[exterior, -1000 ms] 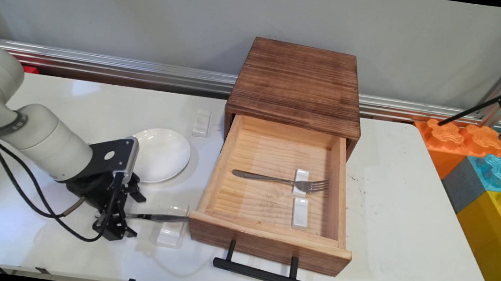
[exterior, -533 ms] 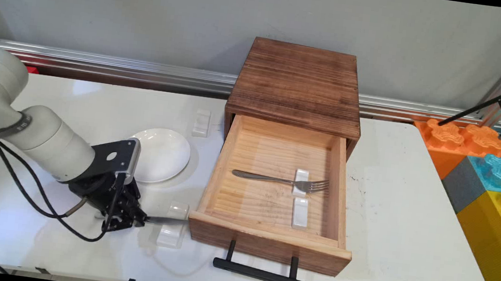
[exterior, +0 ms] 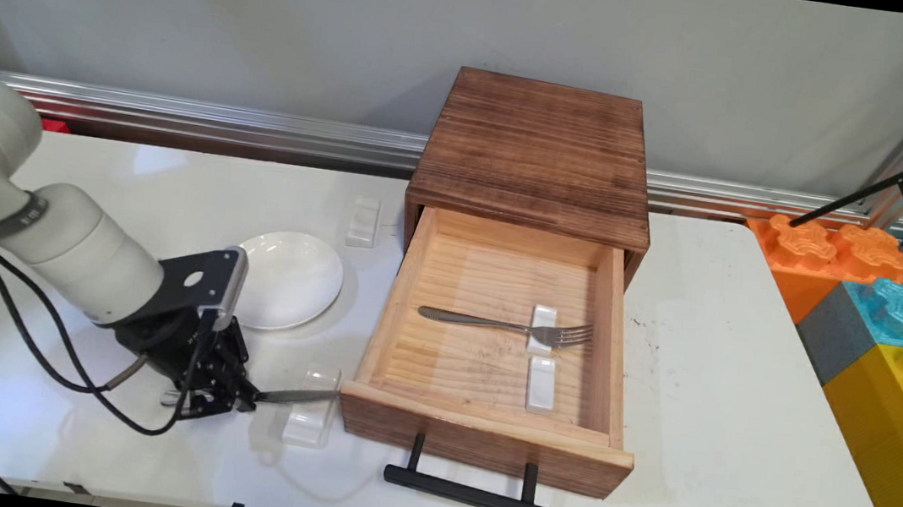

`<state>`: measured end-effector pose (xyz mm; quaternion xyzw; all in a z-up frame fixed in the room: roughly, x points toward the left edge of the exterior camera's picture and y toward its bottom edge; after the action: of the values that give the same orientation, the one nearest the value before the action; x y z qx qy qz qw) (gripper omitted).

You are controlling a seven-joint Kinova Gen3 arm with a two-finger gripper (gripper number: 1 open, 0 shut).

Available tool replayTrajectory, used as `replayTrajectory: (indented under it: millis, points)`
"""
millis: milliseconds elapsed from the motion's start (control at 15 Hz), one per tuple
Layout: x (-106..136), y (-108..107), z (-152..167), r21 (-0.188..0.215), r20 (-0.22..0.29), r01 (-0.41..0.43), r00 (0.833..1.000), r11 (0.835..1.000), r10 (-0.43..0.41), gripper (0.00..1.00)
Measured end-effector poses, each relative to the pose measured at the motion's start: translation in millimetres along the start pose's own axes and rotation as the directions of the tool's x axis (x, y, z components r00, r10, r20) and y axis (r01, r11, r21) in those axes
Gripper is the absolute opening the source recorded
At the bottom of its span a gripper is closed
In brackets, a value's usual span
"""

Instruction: Place the picked object into the drawer

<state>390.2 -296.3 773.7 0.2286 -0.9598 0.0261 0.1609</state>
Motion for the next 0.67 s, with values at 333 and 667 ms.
replayTrajectory:
  millis: [333, 667]
  points:
    - [-9, -3, -33, -0.005, 0.017, -0.006, 1.000, 1.000, 0.006, 0.00]
    - [-10, -9, -74, -0.008, 0.012, -0.020, 1.000, 1.000, 0.020, 0.00]
